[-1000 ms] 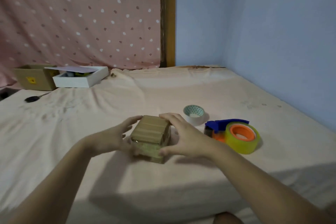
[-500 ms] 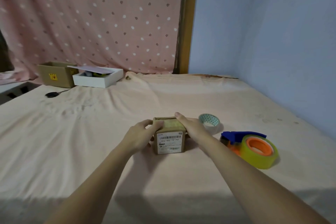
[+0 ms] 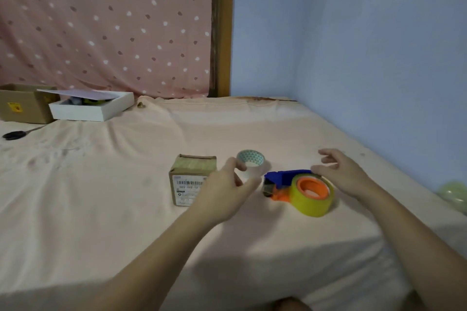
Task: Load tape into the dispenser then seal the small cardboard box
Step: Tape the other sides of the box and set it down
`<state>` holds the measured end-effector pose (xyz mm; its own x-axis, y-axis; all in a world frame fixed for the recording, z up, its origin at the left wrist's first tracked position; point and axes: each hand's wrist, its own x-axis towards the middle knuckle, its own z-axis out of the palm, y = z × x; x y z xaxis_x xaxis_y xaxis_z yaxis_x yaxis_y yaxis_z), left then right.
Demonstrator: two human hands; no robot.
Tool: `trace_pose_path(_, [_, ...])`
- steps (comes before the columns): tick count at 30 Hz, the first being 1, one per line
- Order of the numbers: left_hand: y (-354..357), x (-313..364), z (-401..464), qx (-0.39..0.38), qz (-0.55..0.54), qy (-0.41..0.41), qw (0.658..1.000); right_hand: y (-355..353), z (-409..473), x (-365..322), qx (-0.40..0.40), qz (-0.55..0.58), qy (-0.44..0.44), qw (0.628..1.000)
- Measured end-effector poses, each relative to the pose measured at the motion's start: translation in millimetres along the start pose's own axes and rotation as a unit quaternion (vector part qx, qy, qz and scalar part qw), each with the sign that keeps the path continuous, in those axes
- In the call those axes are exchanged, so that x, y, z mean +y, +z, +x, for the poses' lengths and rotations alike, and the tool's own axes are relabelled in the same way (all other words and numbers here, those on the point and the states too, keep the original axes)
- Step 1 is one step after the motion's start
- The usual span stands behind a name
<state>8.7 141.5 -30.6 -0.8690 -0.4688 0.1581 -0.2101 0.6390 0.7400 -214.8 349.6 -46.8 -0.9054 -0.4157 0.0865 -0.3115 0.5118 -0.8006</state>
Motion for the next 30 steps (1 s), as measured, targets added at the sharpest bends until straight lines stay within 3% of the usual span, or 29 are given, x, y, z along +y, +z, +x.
trace_pose_path(2, [28,-5,8,-0.034,0.129,0.012,0.991,6,-6,15,-0.079,0.025,0.04,0.996])
trace_pose_path(4, [47,-11,20,-0.057,0.198,0.003,0.979,13,-5,24,-0.098,0.039,0.049,0.993])
trace_pose_path(7, [58,-17,35,-0.064,0.235,-0.019,0.97,18,3,34,-0.073,0.002,0.017,0.997])
trace_pose_path(11, [58,-25,40,-0.02,0.261,-0.01,0.965,14,5,29,-0.028,-0.096,-0.066,0.993])
trace_pose_path(15, [32,-13,27,0.05,0.278,0.042,0.958,-4,-11,8,-0.002,-0.024,-0.121,0.992])
trace_pose_path(17, [9,-2,17,0.112,0.213,0.066,0.968,-13,-20,-10,0.023,0.038,-0.155,0.987])
trace_pose_path(20, [-28,14,7,0.166,0.081,0.039,0.982,-15,-30,-52,0.064,0.101,-0.201,0.972])
trace_pose_path(25, [-92,10,3,0.124,-0.163,0.003,0.979,2,-33,-127,0.112,0.139,-0.26,0.949])
trace_pose_path(30, [-140,-23,13,0.129,-0.32,-0.065,0.936,30,-28,-176,0.077,0.109,-0.353,0.926])
